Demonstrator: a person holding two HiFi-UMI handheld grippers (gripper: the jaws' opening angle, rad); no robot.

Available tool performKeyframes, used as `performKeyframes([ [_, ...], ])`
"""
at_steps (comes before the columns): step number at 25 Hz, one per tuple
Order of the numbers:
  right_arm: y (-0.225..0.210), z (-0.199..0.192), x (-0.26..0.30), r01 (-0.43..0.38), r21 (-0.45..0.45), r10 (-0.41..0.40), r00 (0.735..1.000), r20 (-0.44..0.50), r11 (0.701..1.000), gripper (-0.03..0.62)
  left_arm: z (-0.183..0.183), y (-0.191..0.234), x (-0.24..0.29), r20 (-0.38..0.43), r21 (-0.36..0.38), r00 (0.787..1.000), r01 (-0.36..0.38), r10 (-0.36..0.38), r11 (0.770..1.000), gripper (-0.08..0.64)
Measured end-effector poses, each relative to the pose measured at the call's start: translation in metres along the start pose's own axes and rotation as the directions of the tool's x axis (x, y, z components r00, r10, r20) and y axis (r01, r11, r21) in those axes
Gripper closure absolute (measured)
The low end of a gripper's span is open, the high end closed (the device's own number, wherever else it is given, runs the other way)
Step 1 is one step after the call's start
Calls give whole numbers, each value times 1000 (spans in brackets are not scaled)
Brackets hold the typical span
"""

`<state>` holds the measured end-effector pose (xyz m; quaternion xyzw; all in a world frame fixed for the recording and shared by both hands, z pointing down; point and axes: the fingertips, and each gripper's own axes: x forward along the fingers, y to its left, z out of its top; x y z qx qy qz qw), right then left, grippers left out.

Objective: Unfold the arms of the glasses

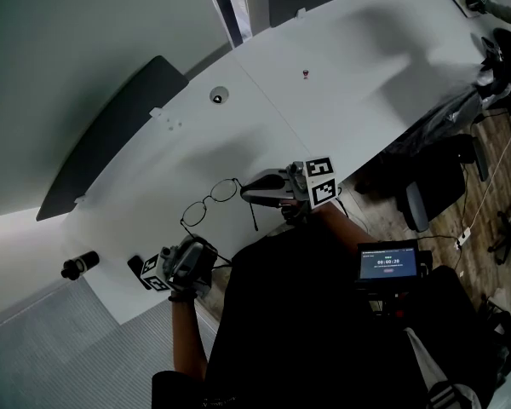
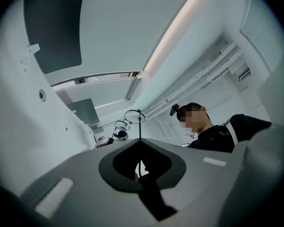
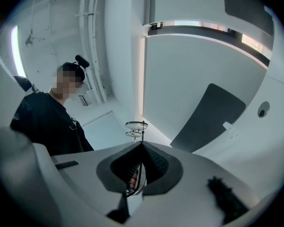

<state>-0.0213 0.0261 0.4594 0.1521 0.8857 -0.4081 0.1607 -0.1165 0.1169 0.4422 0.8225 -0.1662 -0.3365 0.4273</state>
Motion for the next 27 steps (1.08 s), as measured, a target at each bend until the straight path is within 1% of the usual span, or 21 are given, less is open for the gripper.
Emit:
performKeyframes([
  [5, 3, -1, 2, -9, -1, 9, 1000, -8, 1000, 583, 0, -1, -2, 9, 3, 1000, -6, 6, 1000, 552],
  [18, -6, -6, 0, 22, 16, -22, 999, -23, 1000, 581, 0, 3, -4, 19, -4, 1000, -17, 17, 1000, 552],
  [27, -8, -10, 1, 28, 41, -27, 999, -29, 999, 581, -2, 4, -8, 24, -20, 999, -21, 22, 1000, 552],
])
